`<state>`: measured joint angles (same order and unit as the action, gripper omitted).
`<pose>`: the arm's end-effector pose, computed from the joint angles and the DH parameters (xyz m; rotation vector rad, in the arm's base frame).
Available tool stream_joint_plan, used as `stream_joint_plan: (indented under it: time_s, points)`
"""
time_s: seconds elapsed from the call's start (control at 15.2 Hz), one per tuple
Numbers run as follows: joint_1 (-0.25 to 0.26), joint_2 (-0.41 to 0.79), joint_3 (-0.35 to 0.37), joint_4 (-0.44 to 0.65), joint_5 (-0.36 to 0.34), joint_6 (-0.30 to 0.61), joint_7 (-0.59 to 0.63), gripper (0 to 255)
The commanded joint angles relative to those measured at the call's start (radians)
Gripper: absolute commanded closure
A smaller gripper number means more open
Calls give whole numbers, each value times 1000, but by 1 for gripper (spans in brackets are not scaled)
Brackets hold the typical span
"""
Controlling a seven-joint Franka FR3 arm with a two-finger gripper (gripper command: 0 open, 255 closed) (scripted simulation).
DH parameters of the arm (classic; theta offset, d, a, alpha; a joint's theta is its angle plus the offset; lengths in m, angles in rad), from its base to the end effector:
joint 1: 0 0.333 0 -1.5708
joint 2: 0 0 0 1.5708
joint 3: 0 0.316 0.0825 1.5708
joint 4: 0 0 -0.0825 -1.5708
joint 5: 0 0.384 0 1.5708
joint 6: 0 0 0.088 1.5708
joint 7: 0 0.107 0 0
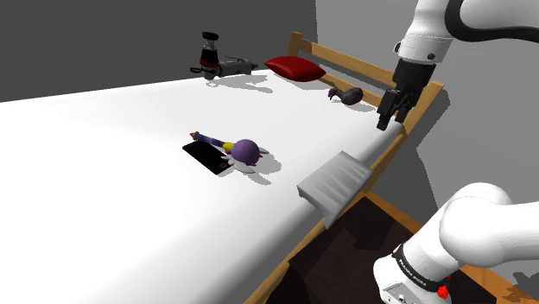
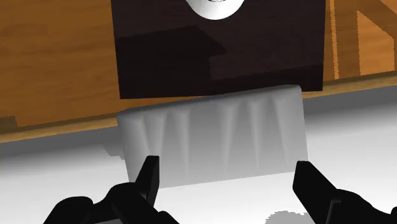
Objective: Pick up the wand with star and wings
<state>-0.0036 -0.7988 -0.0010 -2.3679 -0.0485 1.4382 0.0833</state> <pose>0.2882 -0.0071 0.5783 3.0792 -0.1399 -0.1990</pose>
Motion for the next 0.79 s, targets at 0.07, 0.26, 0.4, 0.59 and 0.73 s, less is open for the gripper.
stream_joint_plan:
  time_s: [0.07,0.26,0.4,0.59,0.73]
  points:
    - [7,26,-1,-3,2,34,-10,0]
    - [28,110,-1,-4,10,134,-40,0]
    - [42,169,-1,2,16,197,-60,0]
    - [63,262,1,21,26,287,-91,0]
    - [77,327,3,40,33,343,-112,0]
